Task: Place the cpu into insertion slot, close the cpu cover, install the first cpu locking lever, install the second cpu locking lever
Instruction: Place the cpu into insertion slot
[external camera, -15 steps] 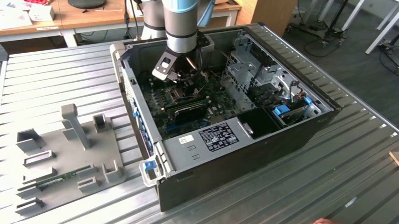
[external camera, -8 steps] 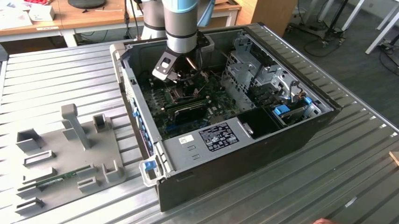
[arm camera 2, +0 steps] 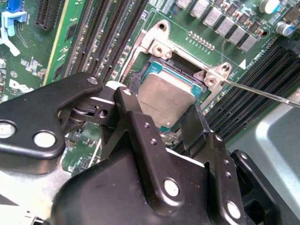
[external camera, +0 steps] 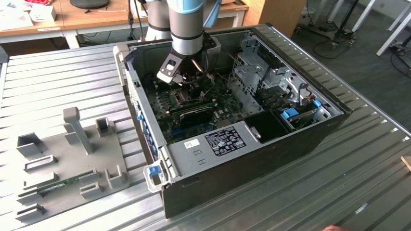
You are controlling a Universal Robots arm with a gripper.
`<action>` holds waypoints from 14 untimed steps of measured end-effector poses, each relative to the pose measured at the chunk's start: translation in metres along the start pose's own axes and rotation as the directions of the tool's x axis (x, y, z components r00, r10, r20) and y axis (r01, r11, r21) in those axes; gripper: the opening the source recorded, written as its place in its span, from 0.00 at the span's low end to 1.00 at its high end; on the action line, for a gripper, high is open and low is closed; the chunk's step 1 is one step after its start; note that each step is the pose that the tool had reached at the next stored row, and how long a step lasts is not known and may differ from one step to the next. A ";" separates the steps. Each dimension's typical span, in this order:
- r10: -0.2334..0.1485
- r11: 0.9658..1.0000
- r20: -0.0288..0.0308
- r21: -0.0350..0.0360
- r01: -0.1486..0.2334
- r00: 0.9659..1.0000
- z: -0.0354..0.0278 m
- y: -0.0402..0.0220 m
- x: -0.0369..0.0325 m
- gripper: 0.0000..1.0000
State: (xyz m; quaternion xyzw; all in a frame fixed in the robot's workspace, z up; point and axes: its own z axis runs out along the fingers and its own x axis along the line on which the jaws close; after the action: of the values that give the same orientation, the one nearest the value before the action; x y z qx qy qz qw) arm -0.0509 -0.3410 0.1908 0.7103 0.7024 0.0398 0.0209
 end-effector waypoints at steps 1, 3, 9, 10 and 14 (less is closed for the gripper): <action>0.000 1.000 0.000 0.000 0.000 1.000 -0.0002 0.0000 0.0000 0.61; 0.000 1.000 0.000 0.000 0.000 1.000 -0.0015 0.0001 0.0000 0.61; 0.000 1.000 0.000 0.000 0.000 1.000 -0.0106 0.0009 0.0003 0.61; 0.000 1.000 0.000 0.000 0.000 1.000 -0.0124 0.0010 0.0003 0.61; 0.000 1.000 0.000 0.000 0.000 1.000 -0.0198 0.0017 0.0005 0.61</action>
State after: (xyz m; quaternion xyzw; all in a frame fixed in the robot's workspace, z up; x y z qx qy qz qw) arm -0.0509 -0.3410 0.2107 0.7103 0.7024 0.0397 0.0209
